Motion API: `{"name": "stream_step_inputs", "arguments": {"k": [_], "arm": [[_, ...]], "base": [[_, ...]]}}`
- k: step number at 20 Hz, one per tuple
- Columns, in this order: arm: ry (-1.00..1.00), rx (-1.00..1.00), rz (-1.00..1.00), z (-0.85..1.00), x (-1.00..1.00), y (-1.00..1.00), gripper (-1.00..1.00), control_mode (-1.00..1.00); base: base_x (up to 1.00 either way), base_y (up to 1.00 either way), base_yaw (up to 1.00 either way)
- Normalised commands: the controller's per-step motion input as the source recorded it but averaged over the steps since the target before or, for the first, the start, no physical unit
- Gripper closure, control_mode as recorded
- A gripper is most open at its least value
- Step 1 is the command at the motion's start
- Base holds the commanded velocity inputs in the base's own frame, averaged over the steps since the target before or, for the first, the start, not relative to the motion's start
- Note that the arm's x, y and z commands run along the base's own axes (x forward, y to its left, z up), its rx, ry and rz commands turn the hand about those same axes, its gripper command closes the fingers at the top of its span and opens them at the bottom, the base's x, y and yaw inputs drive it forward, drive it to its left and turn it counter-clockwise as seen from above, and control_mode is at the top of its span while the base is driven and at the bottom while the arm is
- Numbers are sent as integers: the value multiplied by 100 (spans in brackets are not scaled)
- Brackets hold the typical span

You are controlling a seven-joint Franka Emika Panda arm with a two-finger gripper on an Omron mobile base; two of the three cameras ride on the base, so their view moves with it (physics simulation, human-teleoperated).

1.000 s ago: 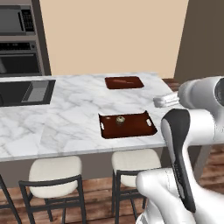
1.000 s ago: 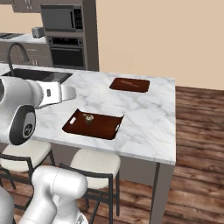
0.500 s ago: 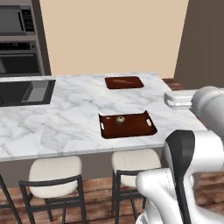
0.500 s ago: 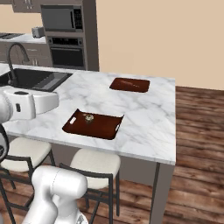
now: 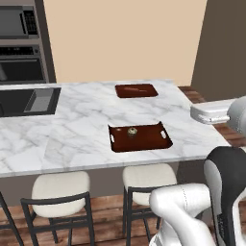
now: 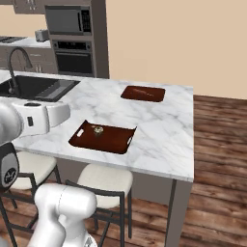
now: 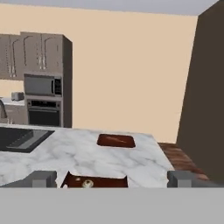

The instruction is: Take the donut and cupcake from the fridge and place them on the empty tray on the dining counter.

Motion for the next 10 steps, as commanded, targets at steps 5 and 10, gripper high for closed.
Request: {"name": "stream_step_inputs", "arguments": {"k": [5, 10], "arm": [[12, 1, 17, -5, 0, -1, -100, 100], [0, 0, 0, 0, 0, 0, -100, 100]], "base": [[0, 0, 2], [-61, 0, 11]]}}
